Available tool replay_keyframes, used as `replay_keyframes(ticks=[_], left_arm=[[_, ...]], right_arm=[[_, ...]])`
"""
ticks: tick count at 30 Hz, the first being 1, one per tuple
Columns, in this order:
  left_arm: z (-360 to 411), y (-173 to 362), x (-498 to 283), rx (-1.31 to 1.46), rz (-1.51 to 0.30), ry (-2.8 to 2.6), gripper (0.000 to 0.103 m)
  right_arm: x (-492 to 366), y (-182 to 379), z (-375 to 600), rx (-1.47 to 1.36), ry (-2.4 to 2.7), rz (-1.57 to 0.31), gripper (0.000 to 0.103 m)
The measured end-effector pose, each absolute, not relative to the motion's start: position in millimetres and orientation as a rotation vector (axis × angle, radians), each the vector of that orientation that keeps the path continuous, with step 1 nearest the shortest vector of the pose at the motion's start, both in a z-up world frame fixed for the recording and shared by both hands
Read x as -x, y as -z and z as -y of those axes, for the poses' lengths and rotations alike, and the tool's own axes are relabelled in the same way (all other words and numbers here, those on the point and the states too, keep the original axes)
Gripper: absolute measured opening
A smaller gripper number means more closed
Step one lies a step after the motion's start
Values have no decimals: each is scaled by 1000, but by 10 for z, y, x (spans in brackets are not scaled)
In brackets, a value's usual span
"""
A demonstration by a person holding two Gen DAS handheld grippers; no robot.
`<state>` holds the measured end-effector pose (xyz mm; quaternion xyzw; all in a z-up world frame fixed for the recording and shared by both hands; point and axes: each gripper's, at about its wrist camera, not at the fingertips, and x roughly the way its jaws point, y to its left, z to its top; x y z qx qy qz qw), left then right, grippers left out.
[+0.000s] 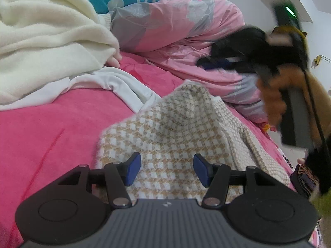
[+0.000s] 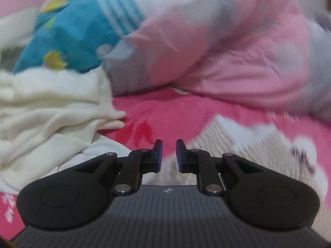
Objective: Fold clothes
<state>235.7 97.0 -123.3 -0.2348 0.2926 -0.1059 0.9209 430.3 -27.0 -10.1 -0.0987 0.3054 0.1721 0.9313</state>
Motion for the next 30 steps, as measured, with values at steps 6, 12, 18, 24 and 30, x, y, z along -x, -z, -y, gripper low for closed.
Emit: replay_keyframes(ticks=[6, 12, 18, 24, 30], left_arm=[[-970, 1230, -2347, 484, -602, 219, 58], [-980, 1218, -2347, 481, -604, 219, 58], [-991, 1216, -2359, 479, -605, 218, 58], [-998, 1211, -2353, 478, -606, 219, 58], [-995, 1210, -2355, 475, -608, 220, 59]], right_arm=[[-4811, 483, -300, 617, -344, -814, 19], [-5071, 668, -110, 687, -331, -1012, 20], [-5123, 608, 50, 639, -302, -1056, 11], [-5215, 643, 62, 505, -260, -1039, 11], [-5253, 806, -161, 679, -201, -1011, 60]])
